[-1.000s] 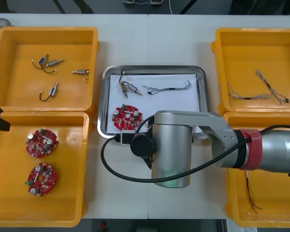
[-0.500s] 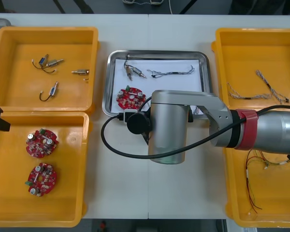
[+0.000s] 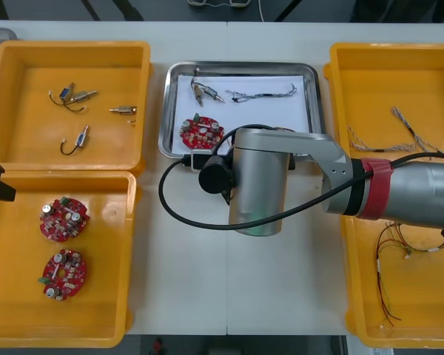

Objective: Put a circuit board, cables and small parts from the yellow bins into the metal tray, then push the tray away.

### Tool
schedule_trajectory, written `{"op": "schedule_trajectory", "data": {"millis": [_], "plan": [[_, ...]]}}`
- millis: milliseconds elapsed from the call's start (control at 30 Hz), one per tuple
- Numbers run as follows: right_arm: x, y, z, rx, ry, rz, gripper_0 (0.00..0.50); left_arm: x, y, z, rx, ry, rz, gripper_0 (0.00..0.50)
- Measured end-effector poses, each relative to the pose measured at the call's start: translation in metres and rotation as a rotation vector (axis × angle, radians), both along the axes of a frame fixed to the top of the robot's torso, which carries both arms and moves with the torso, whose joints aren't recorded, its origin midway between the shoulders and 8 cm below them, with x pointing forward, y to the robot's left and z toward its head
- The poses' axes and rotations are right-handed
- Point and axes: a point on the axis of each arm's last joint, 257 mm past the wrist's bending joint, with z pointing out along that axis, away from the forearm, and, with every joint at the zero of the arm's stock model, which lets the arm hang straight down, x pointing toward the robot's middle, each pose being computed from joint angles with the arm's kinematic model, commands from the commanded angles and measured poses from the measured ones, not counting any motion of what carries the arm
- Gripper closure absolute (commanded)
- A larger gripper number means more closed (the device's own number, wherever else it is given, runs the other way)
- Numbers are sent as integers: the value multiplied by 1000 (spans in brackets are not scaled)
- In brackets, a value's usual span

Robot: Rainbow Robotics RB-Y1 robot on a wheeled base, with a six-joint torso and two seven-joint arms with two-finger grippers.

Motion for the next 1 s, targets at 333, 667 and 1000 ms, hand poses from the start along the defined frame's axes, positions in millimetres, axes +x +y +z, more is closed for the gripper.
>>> {"op": "schedule_trajectory", "data": {"millis": [333,667,1000], "plan": [[19,9,4,19,-26,49,500,0,0,0,0,0,0,0],[57,-4,18,21,-67,38,500,0,0,0,0,0,0,0],[90,-10,35,11,-105,37,500,0,0,0,0,0,-1,0]]}}
